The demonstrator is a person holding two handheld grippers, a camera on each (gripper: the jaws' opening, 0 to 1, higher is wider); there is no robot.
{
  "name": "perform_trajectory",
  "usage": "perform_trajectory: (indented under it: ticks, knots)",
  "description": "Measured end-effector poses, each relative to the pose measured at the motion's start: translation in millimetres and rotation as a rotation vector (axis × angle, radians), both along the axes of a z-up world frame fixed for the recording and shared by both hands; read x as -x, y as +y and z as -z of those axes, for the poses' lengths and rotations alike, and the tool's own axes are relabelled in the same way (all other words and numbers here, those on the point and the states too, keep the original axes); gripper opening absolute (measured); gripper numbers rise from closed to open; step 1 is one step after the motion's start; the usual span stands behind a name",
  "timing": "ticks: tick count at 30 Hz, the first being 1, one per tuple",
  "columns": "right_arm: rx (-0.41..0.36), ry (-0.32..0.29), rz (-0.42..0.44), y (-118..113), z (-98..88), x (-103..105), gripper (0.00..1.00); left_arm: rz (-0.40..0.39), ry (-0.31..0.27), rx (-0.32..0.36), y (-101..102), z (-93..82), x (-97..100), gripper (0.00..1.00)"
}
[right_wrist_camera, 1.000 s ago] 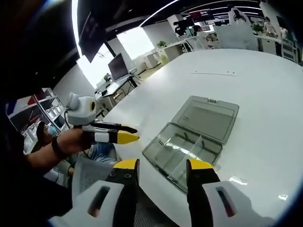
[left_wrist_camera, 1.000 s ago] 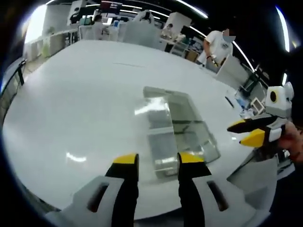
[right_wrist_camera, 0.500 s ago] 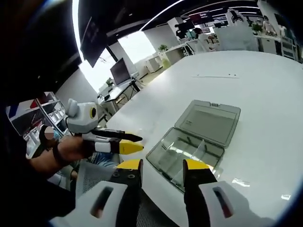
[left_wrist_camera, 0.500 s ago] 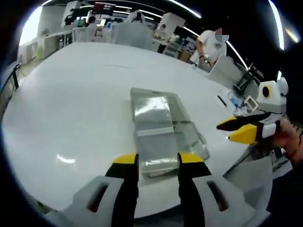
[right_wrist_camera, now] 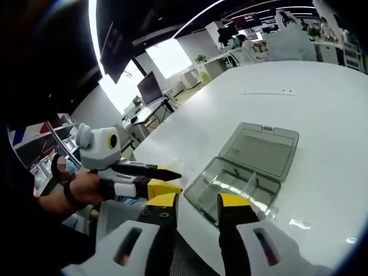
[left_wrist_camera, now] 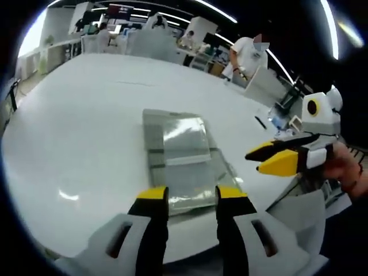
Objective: Insert the divider into the dual guide fixture by aligning both edges with the guide slots and pushing it downward to the bottom, including one-sided entry, uneven engagement, binding, and posture correction.
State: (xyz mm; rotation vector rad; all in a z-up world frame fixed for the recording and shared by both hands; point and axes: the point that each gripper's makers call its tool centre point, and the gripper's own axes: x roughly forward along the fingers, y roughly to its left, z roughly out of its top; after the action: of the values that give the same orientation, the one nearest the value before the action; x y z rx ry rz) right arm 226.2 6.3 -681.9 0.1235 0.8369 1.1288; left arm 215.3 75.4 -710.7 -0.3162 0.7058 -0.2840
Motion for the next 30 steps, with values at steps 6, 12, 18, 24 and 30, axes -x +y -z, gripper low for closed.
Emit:
perform_trajectory:
  ticks: [6, 12, 18, 24, 30]
  knots:
    - [-0.047, 0.018, 0.023, 5, -5.2, -3, 0.21, 0.026, -0.025, 0.007, -8, -3.3, 0.3, 0.30]
    - [-0.064, 0.041, 0.033, 10, -3.4, -2, 0.21, 0.046, -0.042, 0.017, -18, -6.4, 1.1, 0.30]
    - [-0.073, 0.070, 0.038, 12, -0.7, 1, 0.19, 0.076, -0.065, 0.032, -33, -11.0, 0.6, 0.30]
    - [-0.086, 0.073, 0.068, 9, -3.6, -5, 0.16, 0.098, -0.072, 0.054, -42, -11.9, -0.3, 0.30]
    - [-0.101, 0.080, 0.090, 6, -3.9, -8, 0.11, 0.109, -0.079, 0.065, -50, -14.6, -0.3, 0.30]
